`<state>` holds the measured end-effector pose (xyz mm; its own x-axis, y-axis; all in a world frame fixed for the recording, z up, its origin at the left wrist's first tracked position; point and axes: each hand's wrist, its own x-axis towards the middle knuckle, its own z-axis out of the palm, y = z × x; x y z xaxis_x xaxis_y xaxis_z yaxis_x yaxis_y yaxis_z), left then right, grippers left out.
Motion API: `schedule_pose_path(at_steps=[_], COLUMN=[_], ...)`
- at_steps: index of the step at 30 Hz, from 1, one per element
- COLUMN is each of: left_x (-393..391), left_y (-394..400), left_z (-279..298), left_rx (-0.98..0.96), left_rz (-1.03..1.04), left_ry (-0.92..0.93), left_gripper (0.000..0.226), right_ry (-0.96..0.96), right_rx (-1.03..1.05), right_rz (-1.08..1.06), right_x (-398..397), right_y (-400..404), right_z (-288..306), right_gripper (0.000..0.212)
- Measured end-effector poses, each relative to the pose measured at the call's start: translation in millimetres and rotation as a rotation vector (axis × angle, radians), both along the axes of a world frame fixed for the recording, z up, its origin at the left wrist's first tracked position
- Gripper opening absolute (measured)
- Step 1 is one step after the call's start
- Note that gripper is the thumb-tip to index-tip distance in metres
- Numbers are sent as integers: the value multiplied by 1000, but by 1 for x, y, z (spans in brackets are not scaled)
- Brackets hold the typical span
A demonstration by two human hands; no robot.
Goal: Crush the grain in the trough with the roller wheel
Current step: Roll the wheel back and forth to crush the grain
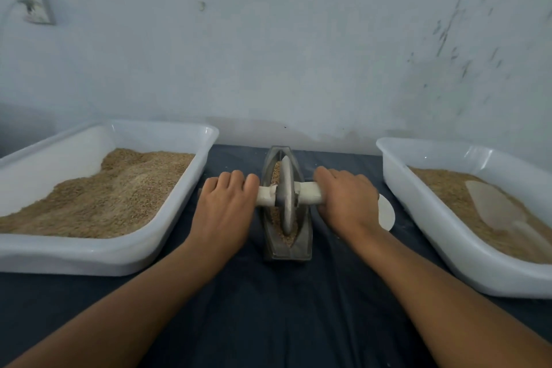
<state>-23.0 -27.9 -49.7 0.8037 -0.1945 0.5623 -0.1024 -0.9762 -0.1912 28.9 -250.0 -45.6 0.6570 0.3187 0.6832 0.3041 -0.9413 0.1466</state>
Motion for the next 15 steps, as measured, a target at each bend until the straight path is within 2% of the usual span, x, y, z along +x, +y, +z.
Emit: schedule_pose_path(at_steps=[7,15], left_x=[2,29], left_y=[-1,0], left_z=[1,-3], left_rx=[14,-18], left_rz=[-24,-8], left_ry=[-27,-7], left_gripper=[26,36], right_ry=[45,221], right_rx=[-1,-48], right_rz=[-33,-77], right_x=[1,22], right_y=[-7,-4], right_z=[-5,-4], right_gripper=[38,24])
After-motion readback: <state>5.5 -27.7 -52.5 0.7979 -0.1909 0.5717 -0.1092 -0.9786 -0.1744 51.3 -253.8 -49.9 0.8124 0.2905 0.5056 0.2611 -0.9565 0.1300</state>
